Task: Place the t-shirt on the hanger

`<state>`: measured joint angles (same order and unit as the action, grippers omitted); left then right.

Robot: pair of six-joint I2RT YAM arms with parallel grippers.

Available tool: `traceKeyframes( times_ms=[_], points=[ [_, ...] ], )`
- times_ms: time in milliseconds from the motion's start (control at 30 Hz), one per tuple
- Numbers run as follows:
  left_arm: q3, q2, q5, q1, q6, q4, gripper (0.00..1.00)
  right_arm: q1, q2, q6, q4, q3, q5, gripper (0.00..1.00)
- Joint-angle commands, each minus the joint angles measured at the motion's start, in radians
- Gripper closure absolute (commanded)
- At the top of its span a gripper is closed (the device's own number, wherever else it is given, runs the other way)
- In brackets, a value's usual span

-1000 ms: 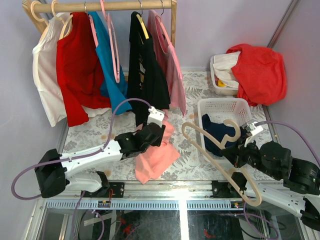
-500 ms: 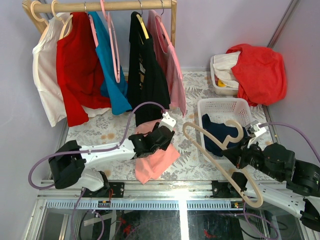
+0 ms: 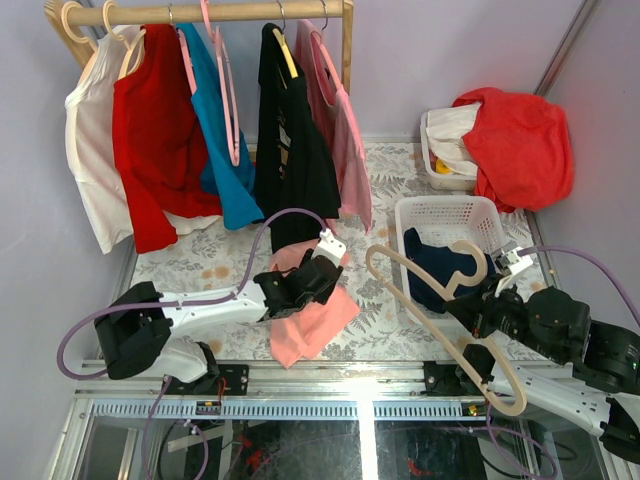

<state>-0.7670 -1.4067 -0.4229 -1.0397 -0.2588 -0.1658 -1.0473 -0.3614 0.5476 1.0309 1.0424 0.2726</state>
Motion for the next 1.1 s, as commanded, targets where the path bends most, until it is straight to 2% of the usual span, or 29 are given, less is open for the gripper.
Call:
traceKeyframes(
  times_ms=[0, 300, 767, 1067],
  points=[
    [0.007, 0.002, 0.025, 0.004, 0.025, 0.082, 0.56, 0.001, -0.002, 0.002, -0.034, 0.0, 0.019, 1.0],
    [0.028, 0.012, 0.078, 0.005, 0.035, 0.094, 0.56, 0.001, -0.001, 0.001, -0.034, -0.007, 0.026, 1.0],
    [-0.088, -0.108, 0.048, 0.009, 0.076, 0.094, 0.59, 0.0, -0.001, 0.001, -0.023, -0.001, 0.03, 1.0],
    [-0.131, -0.114, 0.043, 0.012, 0.097, 0.086, 0.6, 0.0, 0.003, -0.005, -0.025, -0.007, 0.037, 1.0]
  ],
)
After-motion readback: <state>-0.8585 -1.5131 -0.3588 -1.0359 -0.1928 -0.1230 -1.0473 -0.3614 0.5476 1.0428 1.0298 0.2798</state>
